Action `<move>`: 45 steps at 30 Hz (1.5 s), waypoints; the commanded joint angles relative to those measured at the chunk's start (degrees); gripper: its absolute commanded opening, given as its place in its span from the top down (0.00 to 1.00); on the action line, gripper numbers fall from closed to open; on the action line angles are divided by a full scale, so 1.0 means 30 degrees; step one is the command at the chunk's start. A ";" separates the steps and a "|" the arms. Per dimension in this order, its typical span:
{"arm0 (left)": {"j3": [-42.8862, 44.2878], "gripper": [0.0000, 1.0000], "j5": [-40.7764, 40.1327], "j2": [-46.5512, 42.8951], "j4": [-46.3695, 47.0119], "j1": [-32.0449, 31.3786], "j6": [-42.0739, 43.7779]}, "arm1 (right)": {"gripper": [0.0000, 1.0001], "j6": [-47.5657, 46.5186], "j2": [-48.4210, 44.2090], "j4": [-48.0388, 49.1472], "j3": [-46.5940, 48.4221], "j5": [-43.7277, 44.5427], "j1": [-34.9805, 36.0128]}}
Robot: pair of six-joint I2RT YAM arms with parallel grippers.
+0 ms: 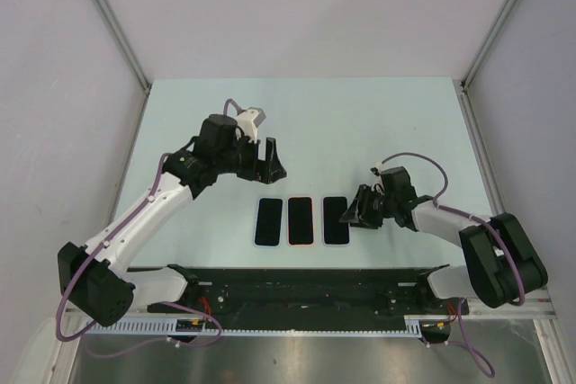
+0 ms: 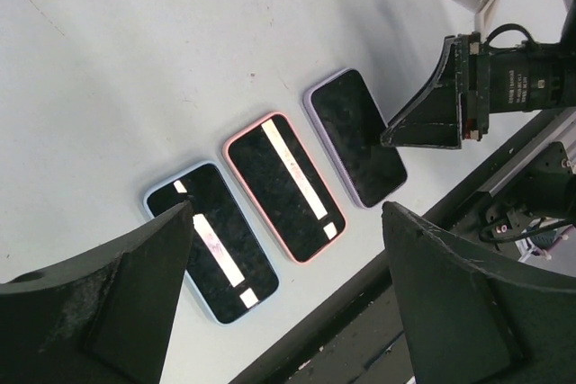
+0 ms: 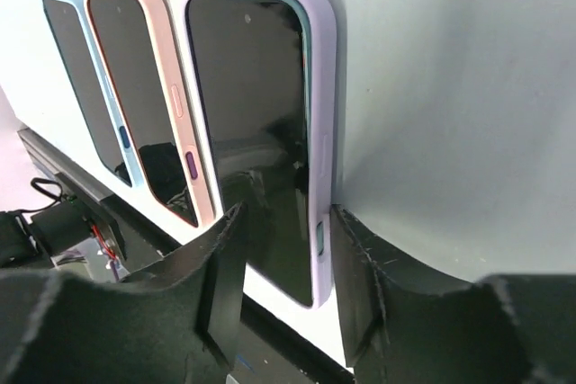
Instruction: Put the phone into the phone case
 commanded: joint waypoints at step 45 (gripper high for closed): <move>-0.3328 0.11 0.1446 -0.9351 0.5977 0.0083 -0.2041 | 0.00 -0.0860 -1.6536 -0.9137 0.7096 0.6340 -0.0002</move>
